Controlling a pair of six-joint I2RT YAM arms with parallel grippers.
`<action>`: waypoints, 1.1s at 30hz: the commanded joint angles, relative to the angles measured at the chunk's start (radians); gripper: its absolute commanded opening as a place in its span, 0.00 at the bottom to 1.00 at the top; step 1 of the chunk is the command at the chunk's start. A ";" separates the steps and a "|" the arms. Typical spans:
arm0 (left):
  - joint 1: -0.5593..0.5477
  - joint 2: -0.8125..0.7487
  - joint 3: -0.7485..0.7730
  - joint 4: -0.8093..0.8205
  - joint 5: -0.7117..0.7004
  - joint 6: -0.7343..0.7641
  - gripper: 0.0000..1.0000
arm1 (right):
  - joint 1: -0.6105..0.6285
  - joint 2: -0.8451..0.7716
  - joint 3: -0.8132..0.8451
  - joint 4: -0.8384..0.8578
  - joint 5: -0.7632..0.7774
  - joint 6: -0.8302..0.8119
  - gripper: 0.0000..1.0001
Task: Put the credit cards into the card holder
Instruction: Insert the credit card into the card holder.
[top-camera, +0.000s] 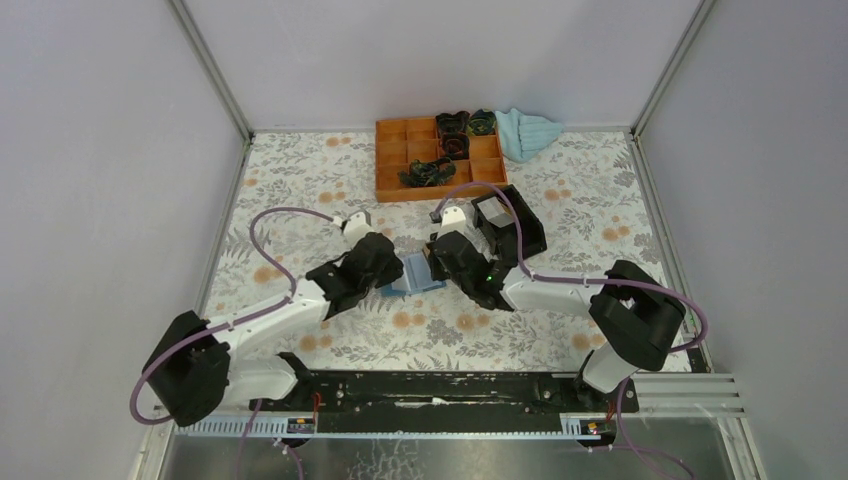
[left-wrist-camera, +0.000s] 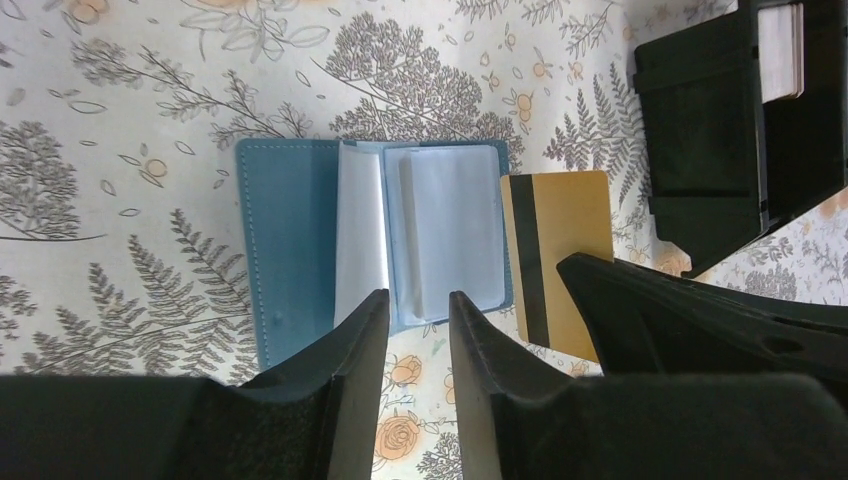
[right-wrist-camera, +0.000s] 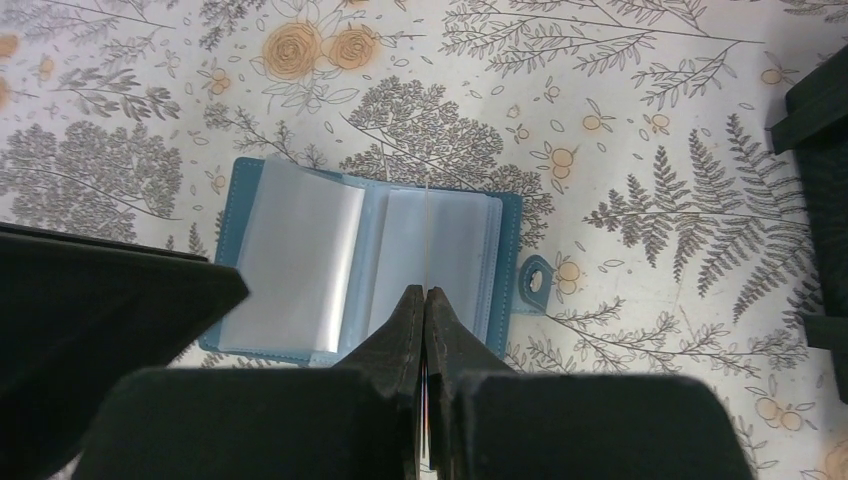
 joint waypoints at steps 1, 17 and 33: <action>-0.005 0.044 0.004 0.108 0.045 -0.019 0.34 | -0.015 -0.013 -0.030 0.087 -0.037 0.069 0.00; 0.012 0.095 -0.136 0.370 0.090 -0.113 0.36 | -0.120 -0.027 -0.172 0.337 -0.256 0.271 0.00; 0.084 0.041 -0.330 0.635 0.119 -0.165 0.46 | -0.152 0.056 -0.200 0.518 -0.410 0.427 0.00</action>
